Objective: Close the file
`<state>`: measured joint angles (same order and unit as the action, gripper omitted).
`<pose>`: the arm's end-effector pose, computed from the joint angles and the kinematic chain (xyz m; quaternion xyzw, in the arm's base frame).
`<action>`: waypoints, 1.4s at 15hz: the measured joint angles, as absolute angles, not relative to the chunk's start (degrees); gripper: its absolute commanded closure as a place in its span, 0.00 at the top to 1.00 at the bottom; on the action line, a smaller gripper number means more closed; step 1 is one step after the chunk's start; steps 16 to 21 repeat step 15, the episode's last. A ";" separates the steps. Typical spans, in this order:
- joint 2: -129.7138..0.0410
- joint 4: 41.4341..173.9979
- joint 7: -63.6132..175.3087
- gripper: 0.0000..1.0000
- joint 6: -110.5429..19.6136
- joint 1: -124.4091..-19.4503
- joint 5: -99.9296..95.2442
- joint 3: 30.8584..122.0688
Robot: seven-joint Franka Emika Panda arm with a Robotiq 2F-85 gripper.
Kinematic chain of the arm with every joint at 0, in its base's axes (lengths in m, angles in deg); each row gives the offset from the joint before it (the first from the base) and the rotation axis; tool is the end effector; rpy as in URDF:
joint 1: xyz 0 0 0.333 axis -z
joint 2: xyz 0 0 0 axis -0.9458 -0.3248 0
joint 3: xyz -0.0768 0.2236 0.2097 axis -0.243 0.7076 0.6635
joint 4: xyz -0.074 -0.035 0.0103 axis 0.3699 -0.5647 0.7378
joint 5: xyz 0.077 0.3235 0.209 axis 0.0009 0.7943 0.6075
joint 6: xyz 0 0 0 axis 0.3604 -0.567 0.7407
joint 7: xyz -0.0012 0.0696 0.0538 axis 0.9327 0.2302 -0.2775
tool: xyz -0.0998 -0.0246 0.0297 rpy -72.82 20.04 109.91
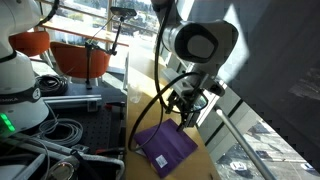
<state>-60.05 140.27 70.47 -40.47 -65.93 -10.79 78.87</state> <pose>0.5383 -0.0681 0.2867 0.9906 0.0969 -0.0716 0.0653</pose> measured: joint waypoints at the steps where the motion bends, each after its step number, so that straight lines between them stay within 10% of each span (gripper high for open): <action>1: -59.15 140.39 70.40 1.00 -40.41 -65.93 -10.77 78.73; 21: -53.58 142.54 68.89 1.00 -36.71 -65.94 -10.91 78.55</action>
